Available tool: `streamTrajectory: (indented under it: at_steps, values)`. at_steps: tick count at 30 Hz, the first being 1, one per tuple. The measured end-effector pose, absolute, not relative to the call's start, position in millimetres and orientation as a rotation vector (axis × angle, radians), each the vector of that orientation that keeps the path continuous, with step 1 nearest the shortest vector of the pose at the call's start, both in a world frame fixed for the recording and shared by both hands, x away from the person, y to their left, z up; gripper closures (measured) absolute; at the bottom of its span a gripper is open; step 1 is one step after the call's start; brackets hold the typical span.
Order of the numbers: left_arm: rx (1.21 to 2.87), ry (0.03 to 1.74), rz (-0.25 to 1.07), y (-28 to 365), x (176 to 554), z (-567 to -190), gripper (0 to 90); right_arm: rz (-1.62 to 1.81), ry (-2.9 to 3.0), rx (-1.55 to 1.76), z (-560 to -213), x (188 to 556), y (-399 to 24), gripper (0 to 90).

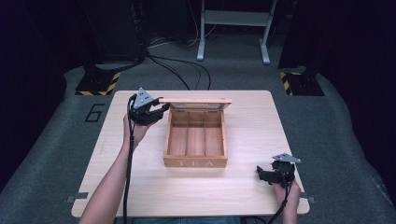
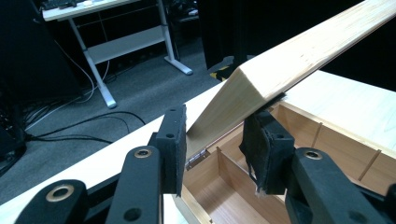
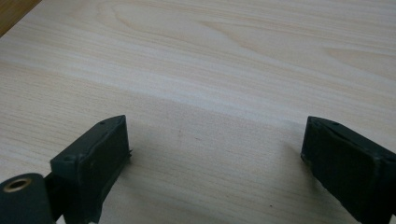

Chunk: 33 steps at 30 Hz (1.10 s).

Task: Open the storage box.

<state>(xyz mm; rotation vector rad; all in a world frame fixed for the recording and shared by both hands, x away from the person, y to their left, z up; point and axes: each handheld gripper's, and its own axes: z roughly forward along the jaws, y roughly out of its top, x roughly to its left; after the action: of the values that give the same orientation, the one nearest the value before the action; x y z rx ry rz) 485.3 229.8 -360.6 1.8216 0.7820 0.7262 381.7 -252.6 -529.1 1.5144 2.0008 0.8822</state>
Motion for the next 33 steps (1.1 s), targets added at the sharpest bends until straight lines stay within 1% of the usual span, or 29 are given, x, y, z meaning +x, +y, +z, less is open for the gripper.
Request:
streamTrajectory:
  at_steps: [33]
  values:
    - [1.819,0.785,0.721,230.1,486.5,-361.0,60.7,0.882,2.000,1.514,-529.0,381.6,-252.7,7.4]
